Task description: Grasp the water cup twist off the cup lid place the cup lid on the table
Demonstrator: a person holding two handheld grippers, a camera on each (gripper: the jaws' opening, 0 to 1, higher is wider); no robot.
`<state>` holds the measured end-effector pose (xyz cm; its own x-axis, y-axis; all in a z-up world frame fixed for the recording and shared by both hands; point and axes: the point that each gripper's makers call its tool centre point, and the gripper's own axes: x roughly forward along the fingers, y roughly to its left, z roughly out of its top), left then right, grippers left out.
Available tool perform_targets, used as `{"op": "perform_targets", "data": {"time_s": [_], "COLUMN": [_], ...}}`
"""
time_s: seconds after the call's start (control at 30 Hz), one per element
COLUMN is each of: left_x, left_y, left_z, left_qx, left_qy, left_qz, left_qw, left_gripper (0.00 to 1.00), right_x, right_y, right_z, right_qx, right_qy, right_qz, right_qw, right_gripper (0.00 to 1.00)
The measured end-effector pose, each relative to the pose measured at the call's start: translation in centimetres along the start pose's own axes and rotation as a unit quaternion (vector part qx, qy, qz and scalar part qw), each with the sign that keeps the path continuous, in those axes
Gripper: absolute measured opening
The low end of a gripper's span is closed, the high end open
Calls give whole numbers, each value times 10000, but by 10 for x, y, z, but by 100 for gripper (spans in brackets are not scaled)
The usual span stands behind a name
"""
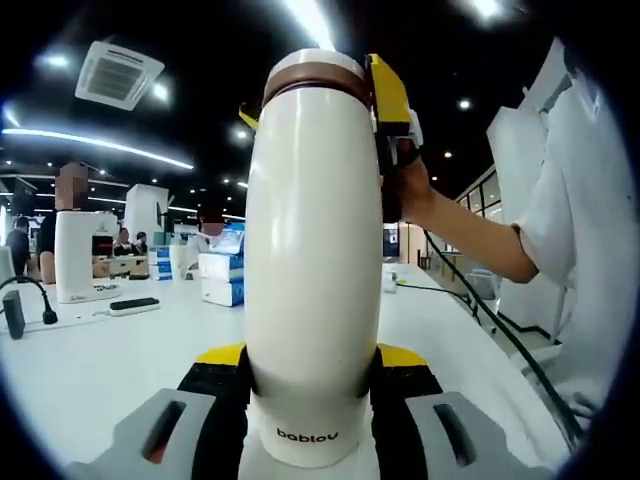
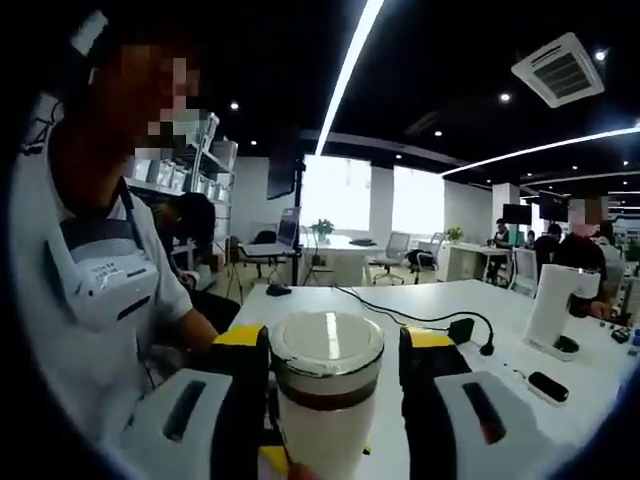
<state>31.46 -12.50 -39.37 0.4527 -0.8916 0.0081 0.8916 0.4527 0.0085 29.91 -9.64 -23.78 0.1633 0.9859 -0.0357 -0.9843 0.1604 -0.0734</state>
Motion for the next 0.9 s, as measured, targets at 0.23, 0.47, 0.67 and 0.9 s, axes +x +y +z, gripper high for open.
{"op": "perform_targets", "data": {"time_s": [0.23,0.47,0.67,0.9], "left_x": [0,0,0,0], "left_y": [0,0,0,0], "left_z": [0,0,0,0], "left_qx": [7,11,10,9], "left_qy": [4,8,8,9], "left_qz": [5,14,15,21], "left_qw": [10000,10000,10000,10000], "left_gripper": [48,48,48,48], "right_x": [-28,-47,-53,-54], "right_y": [-5,14,40,52], "right_z": [30,38,28,12], "right_qx": [231,-89,-165,-26], "right_qy": [-472,-524,-575,-609], "right_qz": [-1459,-3028,-4155,-4907], "right_qw": [9879,9516,9076,8692], "right_gripper": [68,79,80,74]}}
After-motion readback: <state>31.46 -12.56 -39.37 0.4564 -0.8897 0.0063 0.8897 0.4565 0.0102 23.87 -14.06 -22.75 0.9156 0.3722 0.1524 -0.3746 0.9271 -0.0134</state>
